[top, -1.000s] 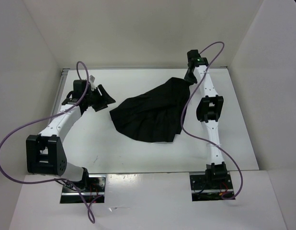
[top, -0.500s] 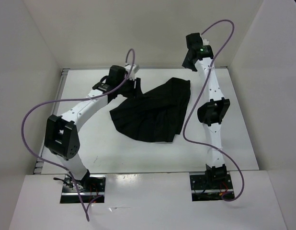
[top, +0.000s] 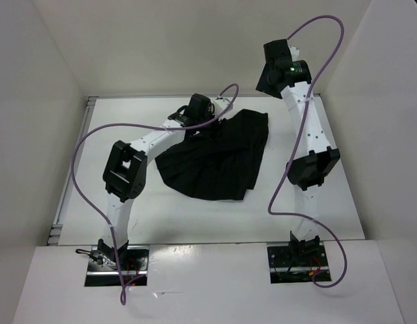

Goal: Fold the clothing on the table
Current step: Flatten the skirt out

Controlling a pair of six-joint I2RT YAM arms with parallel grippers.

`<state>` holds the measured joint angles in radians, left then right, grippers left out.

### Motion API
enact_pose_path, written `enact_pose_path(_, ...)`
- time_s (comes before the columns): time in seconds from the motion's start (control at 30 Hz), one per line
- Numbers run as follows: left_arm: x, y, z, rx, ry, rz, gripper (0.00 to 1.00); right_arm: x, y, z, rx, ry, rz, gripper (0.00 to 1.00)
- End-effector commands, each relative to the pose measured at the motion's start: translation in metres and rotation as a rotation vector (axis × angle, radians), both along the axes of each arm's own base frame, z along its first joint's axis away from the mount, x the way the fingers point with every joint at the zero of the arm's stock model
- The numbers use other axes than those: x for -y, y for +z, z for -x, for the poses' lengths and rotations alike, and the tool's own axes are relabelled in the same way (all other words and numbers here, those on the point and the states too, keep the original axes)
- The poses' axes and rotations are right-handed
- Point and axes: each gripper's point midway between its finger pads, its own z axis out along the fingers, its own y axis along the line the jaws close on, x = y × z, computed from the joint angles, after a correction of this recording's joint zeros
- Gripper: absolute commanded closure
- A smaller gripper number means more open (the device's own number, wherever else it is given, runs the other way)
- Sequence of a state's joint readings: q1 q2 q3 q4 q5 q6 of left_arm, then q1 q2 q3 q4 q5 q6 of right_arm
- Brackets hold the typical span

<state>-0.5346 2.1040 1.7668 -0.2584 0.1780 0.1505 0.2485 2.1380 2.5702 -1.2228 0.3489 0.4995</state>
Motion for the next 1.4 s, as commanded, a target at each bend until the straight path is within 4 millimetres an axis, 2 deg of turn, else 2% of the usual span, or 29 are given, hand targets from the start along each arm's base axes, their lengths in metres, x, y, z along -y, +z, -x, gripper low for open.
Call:
enact_pose_path(0.0,0.023,0.006,-0.015,0.047,-0.091,0.066,0.34,0.02,0.053,0.025,0.113,-0.048,0.023,0.46)
enact_pose_path(0.03,0.028,0.011,-0.019,0.058,-0.099,0.078,0.34,0.023,0.065,0.031,0.143,-0.056,0.021,0.45)
enact_pose_path(0.07,0.031,-0.001,-0.018,0.03,-0.113,0.076,0.34,0.027,0.071,0.036,0.156,-0.068,0.028,0.45)
enact_pose_path(0.2,0.041,-0.011,-0.013,-0.014,-0.165,0.098,0.39,0.041,0.07,0.044,0.149,-0.101,0.045,0.43)
enact_pose_path(0.23,0.041,-0.019,-0.01,-0.039,-0.175,0.095,0.41,0.046,0.074,0.045,0.16,-0.112,0.042,0.43)
enact_pose_path(0.27,0.045,-0.014,-0.01,-0.034,-0.19,0.11,0.43,0.046,0.07,0.045,0.152,-0.112,0.045,0.43)
enact_pose_path(0.3,0.045,-0.022,-0.006,-0.062,-0.201,0.108,0.44,0.046,0.067,0.045,0.141,-0.111,0.048,0.43)
enact_pose_path(0.43,0.05,-0.021,0.006,-0.092,-0.263,0.126,0.52,0.048,0.072,0.048,0.153,-0.118,0.051,0.42)
enact_pose_path(0.47,0.055,-0.02,0.01,-0.096,-0.279,0.131,0.52,0.048,0.075,0.048,0.162,-0.119,0.048,0.42)
enact_pose_path(0.5,0.054,-0.031,0.014,-0.122,-0.277,0.12,0.52,0.048,0.075,0.048,0.162,-0.119,0.048,0.42)
enact_pose_path(0.57,0.052,-0.036,0.016,-0.132,-0.276,0.115,0.52,0.048,0.075,0.048,0.162,-0.119,0.048,0.42)
enact_pose_path(0.77,0.051,-0.034,0.02,-0.136,-0.288,0.114,0.49,0.049,0.079,0.05,0.171,-0.119,0.046,0.42)
enact_pose_path(0.87,0.049,-0.049,0.02,-0.162,-0.277,0.095,0.5,0.049,0.083,0.053,0.18,-0.12,0.043,0.42)
enact_pose_path(0.97,0.045,-0.062,0.012,-0.166,-0.218,0.075,0.9,0.051,0.087,0.058,0.188,-0.12,0.041,0.42)
enact_pose_path(1.0,0.045,-0.066,0.009,-0.168,-0.204,0.075,1.0,0.05,0.089,0.056,0.197,-0.12,0.038,0.42)
enact_pose_path(1.07,0.05,-0.048,0.008,-0.158,-0.21,0.1,1.0,0.051,0.086,0.059,0.187,-0.12,0.041,0.42)
enact_pose_path(1.1,0.053,-0.028,0.01,-0.157,-0.232,0.12,1.0,0.051,0.089,0.06,0.199,-0.12,0.038,0.42)
enact_pose_path(1.13,0.064,-0.014,0.022,-0.157,-0.258,0.134,1.0,0.054,0.085,0.062,0.194,-0.134,0.051,0.42)
enact_pose_path(1.17,0.068,0.023,0.03,-0.111,-0.28,0.162,1.0,0.056,0.08,0.062,0.179,-0.14,0.062,0.42)
enact_pose_path(1.2,0.07,0.041,0.039,-0.086,-0.295,0.173,1.0,0.063,0.081,0.063,0.185,-0.161,0.071,0.42)
enact_pose_path(1.23,0.071,0.057,0.049,-0.075,-0.302,0.186,1.0,0.063,0.076,0.061,0.177,-0.161,0.074,0.42)
enact_pose_path(1.27,0.072,0.082,0.073,-0.079,-0.329,0.224,1.0,0.063,0.067,0.064,0.153,-0.16,0.081,0.42)
enact_pose_path(1.3,0.071,0.093,0.083,-0.088,-0.342,0.25,1.0,0.064,0.069,0.066,0.163,-0.16,0.078,0.42)
enact_pose_path(1.33,0.07,0.103,0.094,-0.107,-0.356,0.279,1.0,0.064,0.061,0.065,0.153,-0.16,0.081,0.42)
enact_pose_path(1.37,0.067,0.13,0.116,-0.115,-0.406,0.335,1.0,0.064,0.066,0.07,0.168,-0.161,0.076,0.42)
